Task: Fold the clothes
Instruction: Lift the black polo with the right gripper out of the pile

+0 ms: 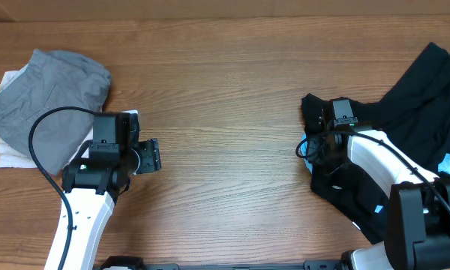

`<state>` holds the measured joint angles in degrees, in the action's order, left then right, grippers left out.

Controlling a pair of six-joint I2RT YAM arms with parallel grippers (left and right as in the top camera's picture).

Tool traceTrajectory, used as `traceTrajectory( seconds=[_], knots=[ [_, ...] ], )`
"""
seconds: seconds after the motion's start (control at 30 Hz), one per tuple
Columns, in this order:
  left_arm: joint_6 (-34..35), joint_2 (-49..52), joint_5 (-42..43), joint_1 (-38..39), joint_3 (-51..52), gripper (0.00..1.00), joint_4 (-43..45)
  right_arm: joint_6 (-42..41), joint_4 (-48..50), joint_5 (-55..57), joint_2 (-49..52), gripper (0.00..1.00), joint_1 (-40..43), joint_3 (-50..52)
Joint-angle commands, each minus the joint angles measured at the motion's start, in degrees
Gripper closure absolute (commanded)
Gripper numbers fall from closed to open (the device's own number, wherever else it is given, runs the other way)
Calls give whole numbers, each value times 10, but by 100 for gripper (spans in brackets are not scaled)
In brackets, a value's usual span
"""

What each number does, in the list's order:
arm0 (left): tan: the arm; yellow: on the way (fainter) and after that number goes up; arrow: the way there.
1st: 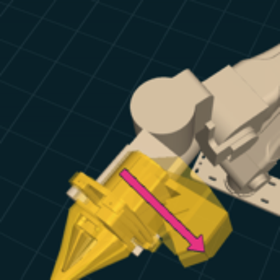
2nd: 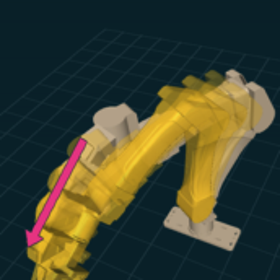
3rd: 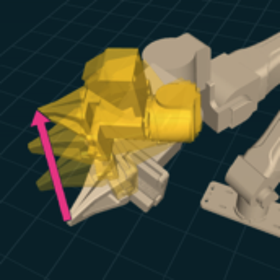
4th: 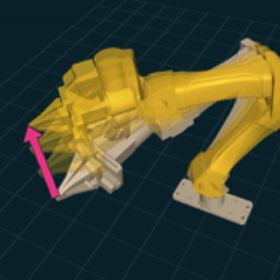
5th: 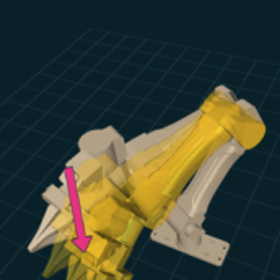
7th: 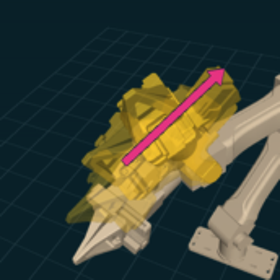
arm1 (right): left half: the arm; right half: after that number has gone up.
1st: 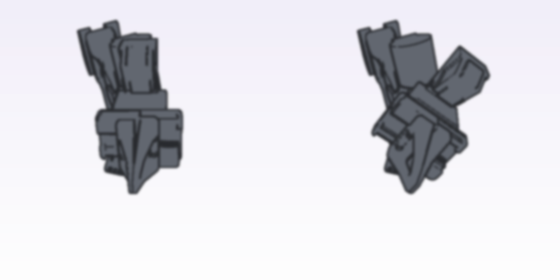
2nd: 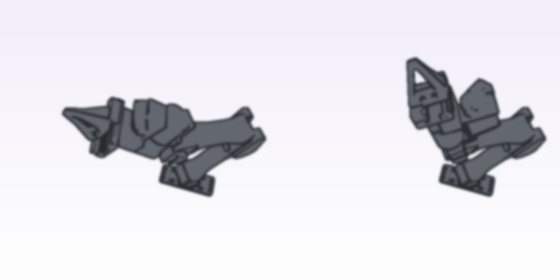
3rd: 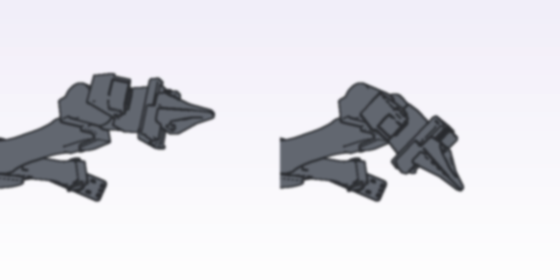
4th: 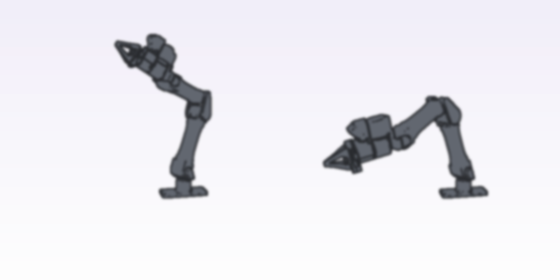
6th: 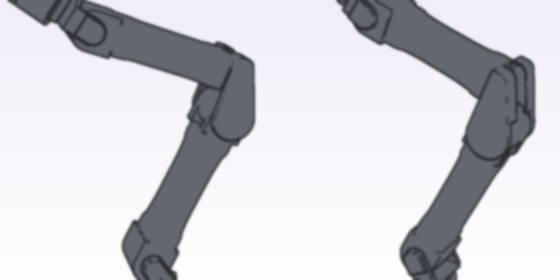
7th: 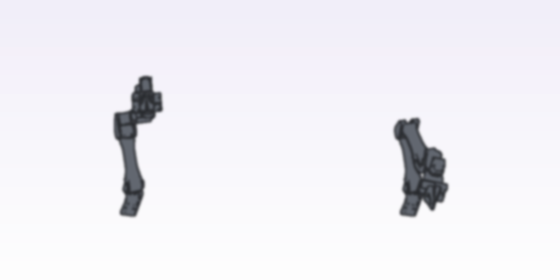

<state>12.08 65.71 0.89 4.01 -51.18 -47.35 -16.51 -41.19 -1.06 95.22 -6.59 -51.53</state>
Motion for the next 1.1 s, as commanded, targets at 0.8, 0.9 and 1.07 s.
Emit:
traceTrajectory(
  seconds=[0.8,0.9,1.07],
  knots=[
    [2,2,2,-2,-15,28,0,-16,32,19,-1,96,-1,-26],
    [2,2,2,-2,-15,28,0,-16,17,21,-7,96,-1,-32],
    [2,2,2,-2,-15,28,0,-16,-73,21,-57,96,-1,-120]
  ],
)
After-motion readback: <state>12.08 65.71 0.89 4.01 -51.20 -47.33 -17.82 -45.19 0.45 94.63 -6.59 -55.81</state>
